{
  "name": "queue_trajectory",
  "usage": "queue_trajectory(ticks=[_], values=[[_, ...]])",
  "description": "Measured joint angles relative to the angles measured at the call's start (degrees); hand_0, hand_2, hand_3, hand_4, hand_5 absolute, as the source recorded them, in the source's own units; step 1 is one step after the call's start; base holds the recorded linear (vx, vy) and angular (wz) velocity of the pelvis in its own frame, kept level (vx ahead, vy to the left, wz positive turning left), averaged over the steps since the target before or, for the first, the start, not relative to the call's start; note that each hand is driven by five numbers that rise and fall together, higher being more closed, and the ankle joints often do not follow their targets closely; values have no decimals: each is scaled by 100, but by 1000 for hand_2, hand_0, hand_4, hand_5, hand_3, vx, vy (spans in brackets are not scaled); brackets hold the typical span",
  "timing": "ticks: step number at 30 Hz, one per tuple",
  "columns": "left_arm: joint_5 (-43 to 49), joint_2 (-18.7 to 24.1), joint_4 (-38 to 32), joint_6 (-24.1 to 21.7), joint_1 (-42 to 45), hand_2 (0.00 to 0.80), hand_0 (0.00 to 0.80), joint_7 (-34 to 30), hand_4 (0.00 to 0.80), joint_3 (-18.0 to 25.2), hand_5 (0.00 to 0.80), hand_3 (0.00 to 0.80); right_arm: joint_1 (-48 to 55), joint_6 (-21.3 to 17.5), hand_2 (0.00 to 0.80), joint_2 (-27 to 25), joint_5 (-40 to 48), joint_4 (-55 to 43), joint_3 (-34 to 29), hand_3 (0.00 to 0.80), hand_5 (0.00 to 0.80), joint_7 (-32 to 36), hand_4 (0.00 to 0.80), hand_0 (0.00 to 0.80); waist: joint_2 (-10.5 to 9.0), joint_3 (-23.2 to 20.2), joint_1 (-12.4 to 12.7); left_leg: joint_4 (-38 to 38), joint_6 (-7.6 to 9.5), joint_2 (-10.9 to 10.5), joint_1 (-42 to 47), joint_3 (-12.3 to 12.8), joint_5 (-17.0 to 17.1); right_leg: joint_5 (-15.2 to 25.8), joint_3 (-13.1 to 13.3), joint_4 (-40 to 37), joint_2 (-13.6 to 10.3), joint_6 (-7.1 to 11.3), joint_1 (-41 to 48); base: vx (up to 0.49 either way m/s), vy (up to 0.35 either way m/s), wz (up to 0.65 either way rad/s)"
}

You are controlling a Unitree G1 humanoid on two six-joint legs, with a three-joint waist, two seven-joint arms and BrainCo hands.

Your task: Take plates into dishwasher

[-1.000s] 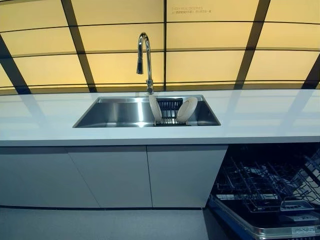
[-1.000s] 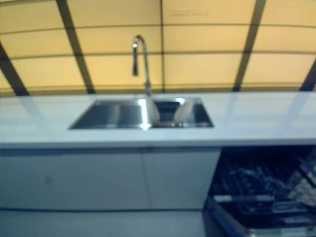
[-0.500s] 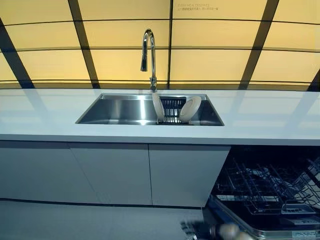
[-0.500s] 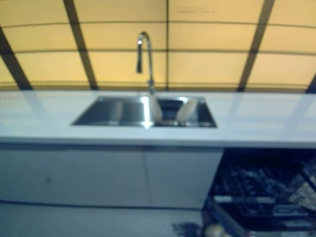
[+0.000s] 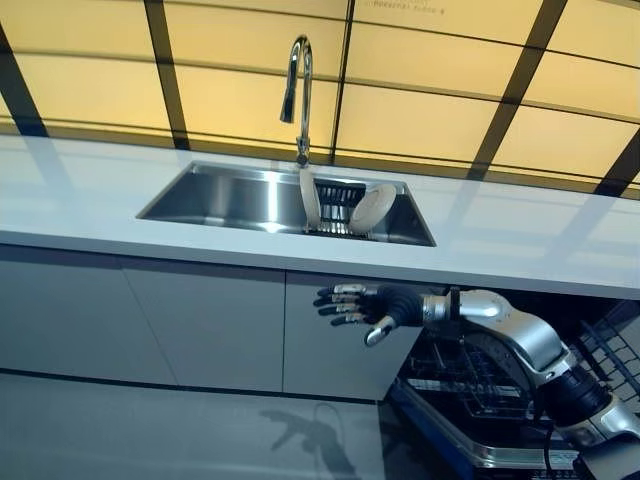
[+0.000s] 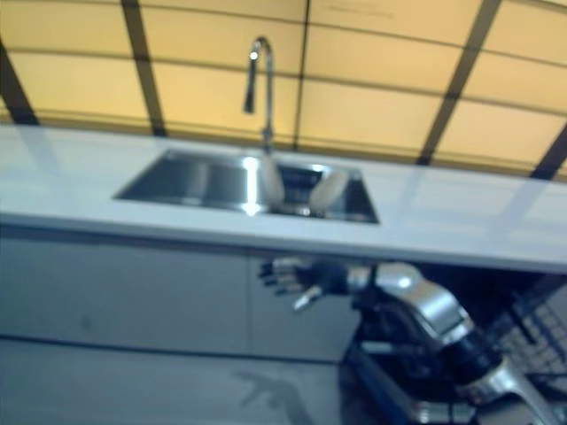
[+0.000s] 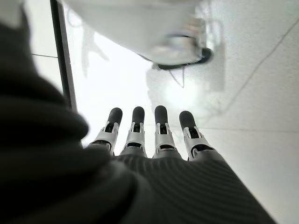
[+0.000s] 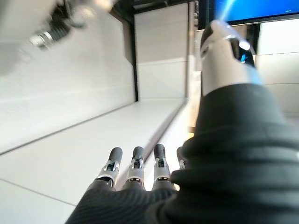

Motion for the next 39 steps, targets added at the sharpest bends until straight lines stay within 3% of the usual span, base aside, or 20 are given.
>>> queue_trajectory(ticks=[2, 3, 4, 5, 8, 11, 12, 13, 14, 15, 17, 20, 22, 24, 26, 28, 30, 32, 34, 39], values=[[3, -30, 47, 2, 14, 0, 0, 2, 0, -3, 0, 0, -71, 19, 0, -53, 267, -30, 246, 0, 0, -191, 0, 0, 125, 41, -24, -778, 5, -123, 132, -101, 3, 1, -48, -220, 7, -1, 51, 416, 128, -14], [7, -35, 55, 14, 16, 0, 0, 1, 0, -3, 0, 0, -134, 58, 0, -84, 432, -29, 338, 0, 0, -219, 0, 0, 157, 53, -1, -1021, 78, -130, 239, -110, -37, 4, -5, -243, 24, 8, 48, 432, 123, -26], [7, -24, 62, 16, 9, 0, 0, 3, 0, -1, 0, 0, -143, 63, 0, -89, 551, -29, 342, 0, 0, -242, 0, 0, 177, 53, -9, -1173, 263, -129, 301, -104, 59, -23, 48, -227, 51, 57, 67, 363, 89, -17], [4, -12, 62, 14, 4, 0, 0, 2, 0, -1, 0, 0, -143, 64, 0, -87, 612, -23, 343, 0, 0, -262, 0, 0, 180, 51, -5, -1208, 302, -133, 315, -87, 84, -47, 85, -186, 59, 95, 93, 387, 68, -3], [2, 40, -122, -73, 97, 0, 0, 2, 0, -12, 0, 0, -179, 49, 0, -42, 822, 81, 311, 0, 0, -259, 0, 0, 58, -87, 116, -1458, 535, -338, 771, 56, 313, -680, 171, 625, -95, 262, 146, 368, 56, -11], [11, 154, -88, -105, 103, 0, 0, -17, 0, -23, 0, 0, -172, 34, 0, 278, 841, 399, 311, 0, 0, -276, 0, 0, -85, -327, 192, -1488, 608, -430, 802, -43, 339, -858, 127, 707, -179, 335, 147, 242, 106, -17], [18, 188, -97, -112, 99, 0, 0, -34, 0, -27, 0, 0, -202, 16, 0, 319, 842, 399, 303, 0, 0, -279, 0, 0, -88, -347, 241, -1553, 826, -432, 832, 42, 479, -903, 19, 1113, -180, 467, -27, 151, 177, -64], [31, 251, -93, -123, 95, 0, 0, -89, 0, -73, 0, 0, -262, -42, 0, 550, 838, 447, 266, 0, 0, -347, 0, 0, -80, -249, 334, -1652, 942, -388, 932, 151, 692, -1096, -86, 2859, -246, 798, -859, 150, 116, -54], [142, 295, -87, -119, 126, 0, 0, -127, 0, -82, 0, 0, -191, -66, 0, 623, 853, 412, 286, 0, 0, -379, 0, 0, -80, -242, 230, -1694, 1029, -435, 1056, 42, 628, -1070, -159, 3588, -319, 852, -1263, 181, 94, -33], [202, 315, -84, -120, 124, 0, 0, -146, 0, -130, 0, 0, -136, -66, 0, 612, 854, 436, 283, 0, 0, -388, 0, 0, -49, -221, 204, -1820, 1055, -433, 1242, 68, 632, -1088, -207, 3773, -393, 824, -1427, 163, 25, 7], [229, 387, -99, -111, 101, 0, 0, -203, 0, -100, 0, 0, -62, -67, 0, 536, 857, 455, 179, 0, 0, -412, 0, 0, 60, -172, 140, -2008, 1076, -390, 1523, 69, 599, -1039, -411, 2859, -514, 849, -1338, 149, -44, 0], [274, 495, -97, -86, -70, 0, 0, -275, 0, -130, 0, 0, 96, -88, 0, 429, 880, 451, -54, 0, 0, -506, 0, 0, 117, -142, 102, -2053, 1043, -287, 1605, -75, 535, -719, -394, 1224, -468, 845, -1322, 168, -106, 15], [311, 454, 5, -70, -202, 0, 0, -282, 0, -127, 0, 0, 275, -95, 0, 116, 1053, 407, -122, 0, 0, -672, 0, 0, 162, -104, 92, -2209, 990, -218, 1700, -207, 536, 14, -238, -270, -398, 966, -1185, 175, -144, 22], [353, 438, 107, -51, -236, 0, 0, -280, 0, -121, 0, 0, 293, -103, 0, 44, 1234, 403, -213, 0, 0, -846, 0, 0, 156, -70, 96, -2246, 924, -217, 1803, -228, 503, 464, -100, -981, -410, 1064, -1179, 137, -125, 10], [367, 391, 170, -49, -218, 0, 0, -280, 0, -122, 0, 0, 320, -185, 0, 36, 1472, 406, -429, 0, 0, -1070, 0, 0, 175, -17, 88, -2245, 851, -225, 1985, -321, 347, 716, -51, -1112, -511, 1072, -1162, 254, -228, 25], [367, 386, 174, -55, -167, 0, 0, -272, 0, -96, 0, 0, 321, -321, 0, 45, 1612, 500, -584, 0, 0, -1260, 0, 0, 138, -4, 94, -2235, 754, -228, 2139, -438, 188, 712, -60, -1071, -617, 1097, -928, 257, -228, 31], [363, 372, 212, -52, -167, 0, 0, -255, 0, 11, 0, 0, 315, -451, 0, 188, 1702, 771, -801, 0, 0, -1470, 0, 0, 152, 12, 95, -2153, 620, -139, 2268, -470, 2, 962, -232, -1079, -597, 1042, -742, 241, -172, 28], [356, 364, 202, -50, -173, 0, 0, -248, 0, 24, 0, 0, 302, -516, 0, 197, 1709, 1084, -923, 0, 0, -1737, 0, 0, 178, 25, 90, -2137, 429, 64, 2391, -333, -155, 1296, -316, -1020, -438, 821, -661, 320, -181, 43], [399, 298, 202, -65, -40, 0, 0, -252, 0, 74, 0, 0, 308, -518, 0, 195, 1708, 1184, -924, 0, 0, -1967, 0, 0, 207, 14, 109, -2272, 261, 255, 2617, -155, -260, 1562, -287, -1065, -203, 410, -494, 298, -140, 12], [406, 61, 178, -147, -2, 0, 0, -260, 0, 71, 0, 0, 252, -532, 0, 209, 1707, 1176, -956, 0, 0, -2192, 0, 0, 235, 8, 86, -2319, 189, 533, 2711, 90, -315, 1462, -221, -1092, 115, 189, -420, 175, -83, -13]])
